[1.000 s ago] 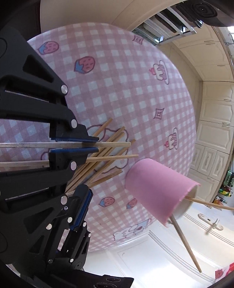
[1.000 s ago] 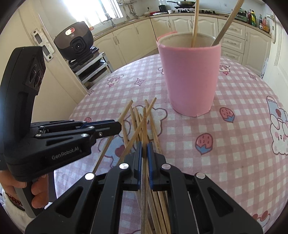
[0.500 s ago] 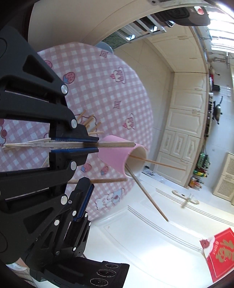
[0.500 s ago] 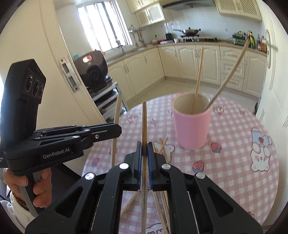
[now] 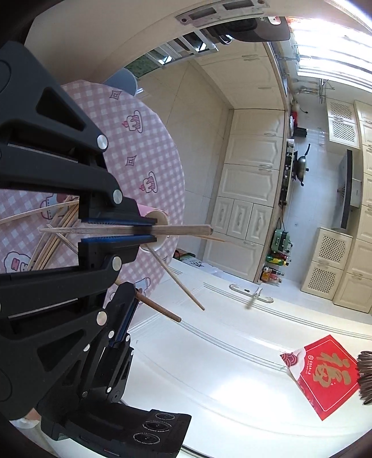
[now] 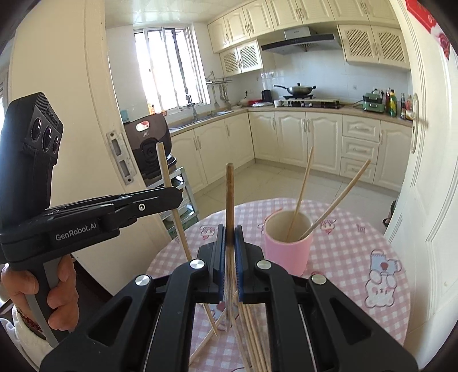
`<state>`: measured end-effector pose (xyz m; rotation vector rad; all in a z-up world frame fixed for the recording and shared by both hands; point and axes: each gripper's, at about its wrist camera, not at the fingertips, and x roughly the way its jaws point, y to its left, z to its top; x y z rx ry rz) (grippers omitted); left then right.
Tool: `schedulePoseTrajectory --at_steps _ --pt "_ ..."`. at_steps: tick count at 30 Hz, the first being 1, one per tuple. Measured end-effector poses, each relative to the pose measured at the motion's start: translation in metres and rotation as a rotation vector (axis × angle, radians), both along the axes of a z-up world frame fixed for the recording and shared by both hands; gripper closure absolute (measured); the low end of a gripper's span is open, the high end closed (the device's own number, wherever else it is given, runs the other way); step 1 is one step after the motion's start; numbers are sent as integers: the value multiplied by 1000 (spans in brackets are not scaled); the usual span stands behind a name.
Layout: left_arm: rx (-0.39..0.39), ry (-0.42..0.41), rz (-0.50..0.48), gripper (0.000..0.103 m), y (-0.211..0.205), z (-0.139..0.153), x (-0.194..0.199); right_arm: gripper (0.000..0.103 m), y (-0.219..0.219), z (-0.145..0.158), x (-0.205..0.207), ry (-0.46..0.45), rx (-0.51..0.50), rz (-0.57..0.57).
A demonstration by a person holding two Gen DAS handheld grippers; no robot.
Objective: Organize utensils
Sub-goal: 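Lower both chopsticks into the pink cup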
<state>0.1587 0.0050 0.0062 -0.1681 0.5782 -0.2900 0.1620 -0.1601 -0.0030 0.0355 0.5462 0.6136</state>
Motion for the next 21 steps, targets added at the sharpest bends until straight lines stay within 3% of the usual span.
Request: schedulePoseTrajectory --at_steps 6,15,21 --pt "8 -53 19 97 -4 23 19 98 -6 22 12 -66 -24 -35" --pt "-92 -159 98 97 0 58 62 98 -19 58 44 -164 -8 -114" --pt "-128 -242 132 97 -2 58 85 98 -26 63 61 -210 11 -156"
